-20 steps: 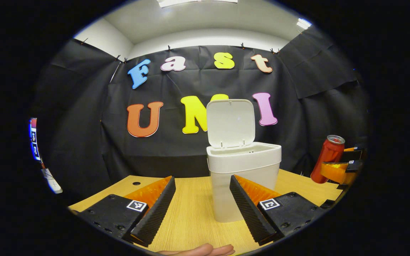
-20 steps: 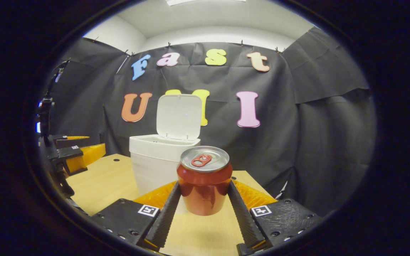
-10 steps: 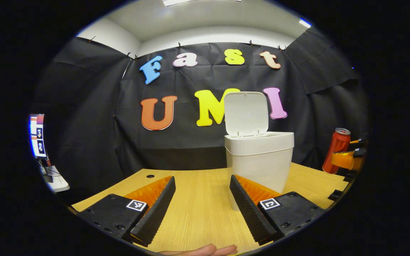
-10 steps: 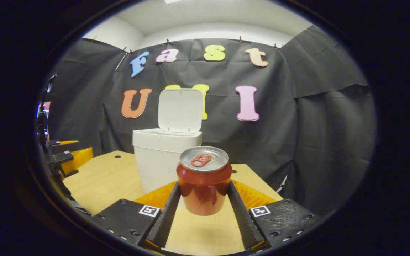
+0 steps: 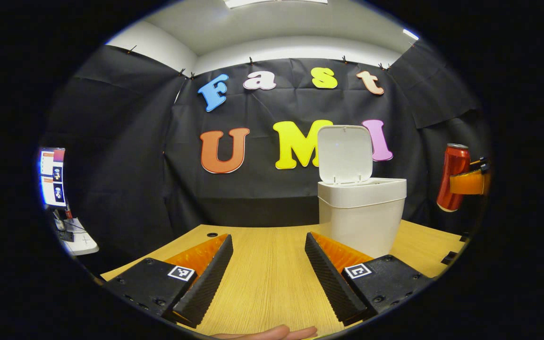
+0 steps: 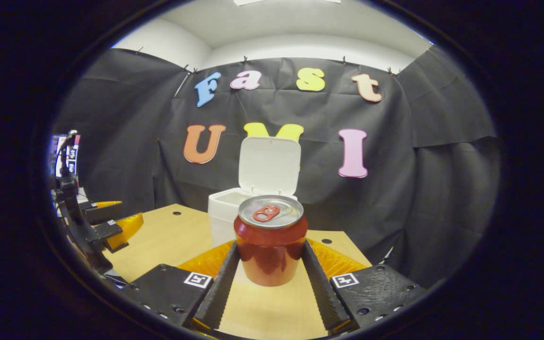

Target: Press the lid of the desktop garbage bin to open it, pick up the crumpled paper on the desktop and throw it into the bin, then pick up the pop can on the desktop and drop it into the bin, and finally close the garbage bin lid.

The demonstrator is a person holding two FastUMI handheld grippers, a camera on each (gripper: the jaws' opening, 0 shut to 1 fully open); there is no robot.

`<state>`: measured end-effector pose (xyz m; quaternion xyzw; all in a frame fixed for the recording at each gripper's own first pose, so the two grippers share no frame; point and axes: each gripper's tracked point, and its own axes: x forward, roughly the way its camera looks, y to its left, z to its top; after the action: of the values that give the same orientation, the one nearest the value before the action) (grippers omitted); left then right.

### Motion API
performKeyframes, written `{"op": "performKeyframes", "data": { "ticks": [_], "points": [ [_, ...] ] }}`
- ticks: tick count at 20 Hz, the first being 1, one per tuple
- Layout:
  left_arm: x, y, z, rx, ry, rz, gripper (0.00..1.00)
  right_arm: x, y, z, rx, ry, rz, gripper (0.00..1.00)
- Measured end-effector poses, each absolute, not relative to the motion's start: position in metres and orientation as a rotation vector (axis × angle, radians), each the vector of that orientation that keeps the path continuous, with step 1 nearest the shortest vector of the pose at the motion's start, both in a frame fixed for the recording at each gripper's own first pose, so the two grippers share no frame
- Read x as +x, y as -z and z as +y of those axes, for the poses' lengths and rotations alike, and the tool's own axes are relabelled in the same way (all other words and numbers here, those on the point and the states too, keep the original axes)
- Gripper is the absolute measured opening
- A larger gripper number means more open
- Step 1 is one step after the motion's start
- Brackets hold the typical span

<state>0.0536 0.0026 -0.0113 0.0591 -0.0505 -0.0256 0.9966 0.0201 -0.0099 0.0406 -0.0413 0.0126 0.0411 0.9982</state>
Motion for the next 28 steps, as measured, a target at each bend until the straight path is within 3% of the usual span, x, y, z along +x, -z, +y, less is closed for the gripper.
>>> {"op": "performKeyframes", "data": {
  "ticks": [4, 15, 28],
  "points": [
    [0.055, 0.012, 0.011, 0.128, 0.048, -0.102, 0.99, 0.039, -0.078, -0.001, -0.056, -0.106, 0.033, 0.72],
    [0.057, 0.021, 0.013, 0.104, 0.072, -0.061, 0.99, 0.124, -0.162, -0.004, 0.052, -0.086, 0.039, 0.71],
    [0.064, 0.022, 0.031, 0.095, 0.035, -0.054, 0.99, 0.196, -0.153, 0.032, 0.028, -0.059, 0.14, 0.67]
  ]
}}
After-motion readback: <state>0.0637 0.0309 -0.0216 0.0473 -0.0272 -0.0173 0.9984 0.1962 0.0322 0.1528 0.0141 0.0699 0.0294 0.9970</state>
